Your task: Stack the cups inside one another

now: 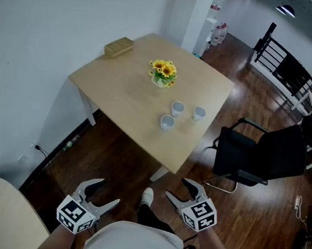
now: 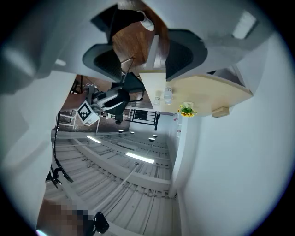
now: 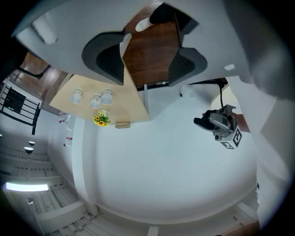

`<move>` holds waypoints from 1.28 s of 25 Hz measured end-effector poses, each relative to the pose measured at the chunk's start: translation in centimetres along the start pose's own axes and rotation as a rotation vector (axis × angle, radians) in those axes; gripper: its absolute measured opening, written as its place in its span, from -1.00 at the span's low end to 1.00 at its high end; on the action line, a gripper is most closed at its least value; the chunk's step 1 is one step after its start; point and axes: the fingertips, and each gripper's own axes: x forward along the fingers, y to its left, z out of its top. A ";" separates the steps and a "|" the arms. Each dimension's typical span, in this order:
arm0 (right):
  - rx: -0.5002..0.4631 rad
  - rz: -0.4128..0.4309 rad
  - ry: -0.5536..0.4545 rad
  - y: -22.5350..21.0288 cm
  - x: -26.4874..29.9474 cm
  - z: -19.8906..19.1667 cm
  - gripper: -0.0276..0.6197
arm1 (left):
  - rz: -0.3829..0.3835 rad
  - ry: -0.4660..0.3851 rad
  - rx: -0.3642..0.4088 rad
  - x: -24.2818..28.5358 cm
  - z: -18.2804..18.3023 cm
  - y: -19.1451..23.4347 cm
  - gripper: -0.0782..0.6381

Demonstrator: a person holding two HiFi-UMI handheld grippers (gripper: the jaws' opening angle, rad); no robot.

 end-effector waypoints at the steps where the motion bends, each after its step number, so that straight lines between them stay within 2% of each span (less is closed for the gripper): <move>1: -0.013 0.000 0.000 -2.2 1.0 1.1 0.03 | -0.003 -0.007 0.000 1.7 1.5 0.6 0.10; 5: -0.088 0.006 0.005 -10.1 5.7 5.2 0.04 | -0.007 -0.035 0.020 7.8 6.9 3.9 0.10; 8: -0.144 0.009 0.025 -14.4 9.2 6.7 0.05 | 0.009 -0.028 0.031 11.6 9.1 6.6 0.10; 13: -0.127 -0.012 0.089 -19.4 15.1 6.6 0.15 | -0.022 -0.015 0.037 15.8 12.0 9.5 0.10; 18: -0.076 -0.036 0.154 -22.1 21.2 6.7 0.26 | -0.059 0.020 0.047 18.3 13.9 13.1 0.10; 25: -0.062 -0.103 0.281 -24.6 28.6 5.2 0.31 | -0.165 0.037 0.106 20.5 16.8 18.7 0.10; 32: -0.008 -0.165 0.345 -25.2 29.3 4.4 0.27 | -0.240 0.030 0.123 21.1 18.6 23.4 0.10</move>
